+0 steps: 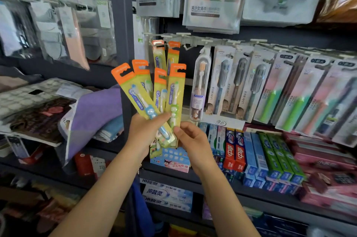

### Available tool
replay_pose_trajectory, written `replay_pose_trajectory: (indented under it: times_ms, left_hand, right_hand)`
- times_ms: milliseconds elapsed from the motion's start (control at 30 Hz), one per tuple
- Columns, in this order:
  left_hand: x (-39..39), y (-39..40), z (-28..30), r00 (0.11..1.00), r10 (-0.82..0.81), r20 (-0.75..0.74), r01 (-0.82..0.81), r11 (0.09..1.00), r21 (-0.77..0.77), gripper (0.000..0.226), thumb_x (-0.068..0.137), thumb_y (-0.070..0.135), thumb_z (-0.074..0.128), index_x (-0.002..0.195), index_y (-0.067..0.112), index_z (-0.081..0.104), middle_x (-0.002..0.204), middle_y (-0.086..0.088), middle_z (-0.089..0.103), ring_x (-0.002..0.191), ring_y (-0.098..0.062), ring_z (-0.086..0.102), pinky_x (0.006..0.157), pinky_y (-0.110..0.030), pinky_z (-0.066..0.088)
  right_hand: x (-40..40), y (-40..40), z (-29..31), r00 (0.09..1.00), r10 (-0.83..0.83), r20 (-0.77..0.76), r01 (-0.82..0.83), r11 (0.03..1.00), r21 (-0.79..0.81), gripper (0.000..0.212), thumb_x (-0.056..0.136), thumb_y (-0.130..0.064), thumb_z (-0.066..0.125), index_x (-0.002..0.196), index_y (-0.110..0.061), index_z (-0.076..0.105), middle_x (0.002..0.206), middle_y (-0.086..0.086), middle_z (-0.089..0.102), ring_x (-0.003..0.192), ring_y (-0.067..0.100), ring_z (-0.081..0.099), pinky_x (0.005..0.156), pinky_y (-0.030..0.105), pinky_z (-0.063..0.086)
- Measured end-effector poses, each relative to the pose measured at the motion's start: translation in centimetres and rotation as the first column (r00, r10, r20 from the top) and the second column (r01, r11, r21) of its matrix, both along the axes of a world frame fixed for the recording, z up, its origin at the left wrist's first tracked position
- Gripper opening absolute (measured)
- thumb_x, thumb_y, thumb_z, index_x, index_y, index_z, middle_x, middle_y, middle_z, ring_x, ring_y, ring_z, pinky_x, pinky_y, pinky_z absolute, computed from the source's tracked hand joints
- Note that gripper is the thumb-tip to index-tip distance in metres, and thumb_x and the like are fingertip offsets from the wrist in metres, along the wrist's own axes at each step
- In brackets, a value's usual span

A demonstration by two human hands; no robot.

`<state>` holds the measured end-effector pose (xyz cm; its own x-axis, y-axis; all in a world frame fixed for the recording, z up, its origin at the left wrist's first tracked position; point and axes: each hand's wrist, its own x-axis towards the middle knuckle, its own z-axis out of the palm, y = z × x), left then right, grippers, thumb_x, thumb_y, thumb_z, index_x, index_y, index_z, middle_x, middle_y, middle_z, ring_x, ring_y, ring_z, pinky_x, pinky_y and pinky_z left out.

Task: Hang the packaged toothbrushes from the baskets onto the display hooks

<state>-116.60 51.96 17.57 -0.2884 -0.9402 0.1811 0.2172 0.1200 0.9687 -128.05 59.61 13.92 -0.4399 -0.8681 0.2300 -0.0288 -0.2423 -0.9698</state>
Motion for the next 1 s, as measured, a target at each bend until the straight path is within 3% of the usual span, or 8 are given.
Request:
replay_pose_trajectory:
  times_ms: [133, 200, 267, 433, 567, 667, 800, 1000]
  left_hand:
    - [0.2, 0.4, -0.6, 0.998, 0.007, 0.055, -0.007, 1.000, 0.003, 0.013, 0.083, 0.010, 0.079, 0.089, 0.021, 0.073, 0.090, -0.003, 0.078, 0.087, -0.020, 0.075, 0.088, -0.043, 0.059]
    - [0.3, 0.5, -0.5, 0.999, 0.020, 0.049, -0.020, 1.000, -0.002, 0.014, 0.083, 0.009, 0.078, 0.089, 0.021, 0.073, 0.091, -0.005, 0.078, 0.088, -0.021, 0.075, 0.088, -0.043, 0.059]
    - [0.3, 0.6, -0.1, 0.999, 0.027, 0.040, -0.025, 0.999, -0.032, 0.015, 0.083, 0.007, 0.077, 0.089, 0.020, 0.072, 0.087, -0.002, 0.078, 0.085, -0.019, 0.074, 0.080, -0.037, 0.060]
    - [0.1, 1.1, 1.2, 0.995, 0.056, -0.080, -0.055, 0.998, 0.014, 0.016, 0.084, 0.001, 0.075, 0.088, 0.016, 0.072, 0.073, 0.007, 0.075, 0.070, -0.009, 0.072, 0.058, -0.023, 0.054]
    - [-0.2, 1.2, 1.5, 0.994, 0.048, -0.096, -0.046, 0.999, 0.025, 0.016, 0.084, 0.001, 0.075, 0.090, 0.016, 0.071, 0.077, 0.005, 0.076, 0.073, -0.011, 0.073, 0.064, -0.026, 0.057]
    - [-0.2, 1.5, 1.4, 0.998, 0.000, -0.067, 0.001, 1.000, 0.027, 0.015, 0.085, 0.004, 0.076, 0.089, 0.018, 0.072, 0.078, 0.005, 0.077, 0.074, -0.012, 0.074, 0.069, -0.031, 0.058]
    - [0.2, 1.6, 1.3, 0.999, -0.005, -0.038, 0.005, 1.000, -0.017, 0.015, 0.086, 0.005, 0.075, 0.092, 0.019, 0.074, 0.086, 0.000, 0.078, 0.083, -0.018, 0.075, 0.077, -0.038, 0.059]
    - [0.7, 1.7, 1.3, 0.999, -0.013, -0.033, 0.011, 0.998, -0.065, 0.021, 0.086, 0.002, 0.073, 0.096, 0.020, 0.074, 0.092, -0.001, 0.078, 0.090, -0.021, 0.075, 0.088, -0.045, 0.059]
  right_hand:
    - [0.0, 0.0, 0.4, 0.998, -0.059, -0.005, 0.059, 0.997, -0.044, 0.013, 0.101, -0.019, 0.061, 0.102, -0.007, 0.067, 0.092, 0.027, 0.062, 0.081, 0.025, 0.057, 0.079, 0.043, 0.050]
    - [-0.1, 0.0, 0.8, 0.996, -0.074, -0.049, 0.072, 0.996, -0.055, 0.013, 0.103, -0.016, 0.057, 0.102, -0.005, 0.062, 0.082, 0.013, 0.058, 0.075, 0.016, 0.054, 0.072, 0.032, 0.047]
    - [0.2, 0.0, 1.3, 0.994, -0.073, -0.076, 0.069, 0.996, -0.054, 0.013, 0.104, -0.016, 0.055, 0.105, -0.005, 0.062, 0.082, 0.005, 0.060, 0.072, 0.011, 0.054, 0.067, 0.024, 0.047]
    - [1.0, 0.6, 1.2, 0.996, 0.014, -0.084, -0.018, 0.999, -0.044, 0.015, 0.104, -0.009, 0.054, 0.106, -0.013, 0.068, 0.081, 0.002, 0.065, 0.070, 0.017, 0.059, 0.065, 0.031, 0.053]
    - [1.0, 1.2, 1.2, 0.999, 0.048, -0.020, -0.048, 0.999, -0.017, 0.014, 0.105, -0.005, 0.050, 0.100, -0.005, 0.063, 0.069, 0.002, 0.068, 0.059, 0.015, 0.064, 0.057, 0.027, 0.049]
    - [0.9, 1.3, 1.5, 0.995, -0.015, -0.094, 0.013, 1.000, -0.021, 0.013, 0.107, -0.013, 0.049, 0.107, -0.007, 0.061, 0.066, 0.001, 0.067, 0.056, 0.017, 0.059, 0.056, 0.028, 0.047]
    - [0.9, 1.2, 2.1, 0.989, -0.053, -0.139, 0.045, 0.997, -0.061, 0.015, 0.106, -0.018, 0.050, 0.111, -0.012, 0.064, 0.075, 0.018, 0.068, 0.063, 0.023, 0.055, 0.059, 0.031, 0.049]
    - [1.6, 1.1, 1.9, 0.989, -0.075, -0.127, 0.062, 0.993, -0.100, 0.014, 0.106, -0.016, 0.052, 0.108, -0.015, 0.065, 0.073, 0.008, 0.067, 0.064, 0.024, 0.055, 0.058, 0.031, 0.048]
